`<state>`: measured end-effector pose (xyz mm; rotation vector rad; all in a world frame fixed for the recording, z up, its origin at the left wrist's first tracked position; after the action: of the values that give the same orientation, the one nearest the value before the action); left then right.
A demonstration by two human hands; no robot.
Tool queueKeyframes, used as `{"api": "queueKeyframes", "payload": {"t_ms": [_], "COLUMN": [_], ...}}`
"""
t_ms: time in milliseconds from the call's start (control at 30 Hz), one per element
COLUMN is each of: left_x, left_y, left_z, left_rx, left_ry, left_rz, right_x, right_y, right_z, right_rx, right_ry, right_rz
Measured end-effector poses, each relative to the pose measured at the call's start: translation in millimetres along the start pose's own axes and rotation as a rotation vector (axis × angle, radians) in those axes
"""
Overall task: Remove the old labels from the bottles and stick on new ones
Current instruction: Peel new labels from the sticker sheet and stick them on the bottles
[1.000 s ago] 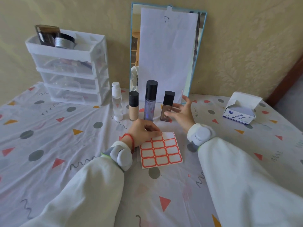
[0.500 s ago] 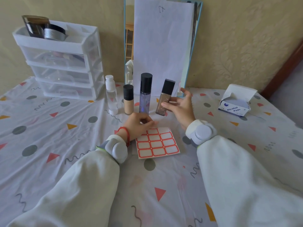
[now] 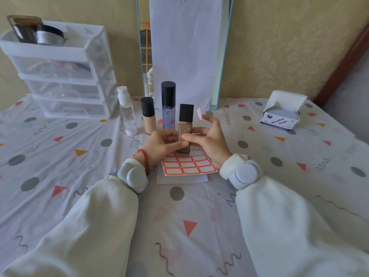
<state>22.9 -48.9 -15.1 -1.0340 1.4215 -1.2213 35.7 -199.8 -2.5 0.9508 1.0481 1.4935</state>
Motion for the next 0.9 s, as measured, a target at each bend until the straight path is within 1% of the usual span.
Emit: {"api": "queueKeyframes", "payload": {"t_ms": [133, 200, 300, 367, 400, 500, 633, 733, 900], "left_x": [0.2, -1.6, -4.8, -5.4, -5.4, -6.3, -6.8, -6.5, -6.2], "left_y": [3.1, 4.8, 6.8, 8.0, 8.4, 10.5, 9.4, 7.9, 7.9], "left_z": [1.1, 2.0, 3.9, 5.0, 5.5, 6.2, 5.7, 4.7, 4.1], "left_rx": [-0.023, -0.045, -0.065, -0.072, -0.074, -0.084, -0.075, -0.067, -0.089], "left_ry": [0.008, -0.002, -0.037, -0.049, -0.051, -0.063, -0.077, -0.088, -0.085], "left_rz": [0.002, -0.028, -0.029, -0.002, 0.014, 0.022, 0.03, 0.066, 0.082], "right_x": [-3.4, -10.0, -27.2, -36.6, -38.3, -30.7, -11.5, -4.1, 0.0], "right_y": [-3.0, -0.6, 6.3, 10.2, 11.7, 18.8, 18.9, 14.0, 11.7], "right_z": [-1.0, 0.9, 3.5, 2.8, 2.4, -1.1, -8.3, -10.8, -11.5], "right_rx": [0.016, -0.01, -0.058, -0.064, -0.067, -0.095, -0.093, -0.074, -0.069], "right_ry": [-0.025, -0.09, -0.231, -0.303, -0.309, -0.229, -0.124, -0.089, -0.084], "right_rz": [-0.034, -0.067, -0.096, -0.04, -0.012, -0.022, -0.116, -0.242, -0.286]}}
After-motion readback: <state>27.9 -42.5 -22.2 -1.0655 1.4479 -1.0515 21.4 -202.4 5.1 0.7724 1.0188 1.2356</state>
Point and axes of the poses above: each hand's wrist, its own z-axis towards the middle knuckle, its own x-axis out of the palm, y = z × x, the point moved 6 cm from there along z, towards the middle knuckle, and after that the axes turned 12 degrees about -x, right-handed, at the moved point
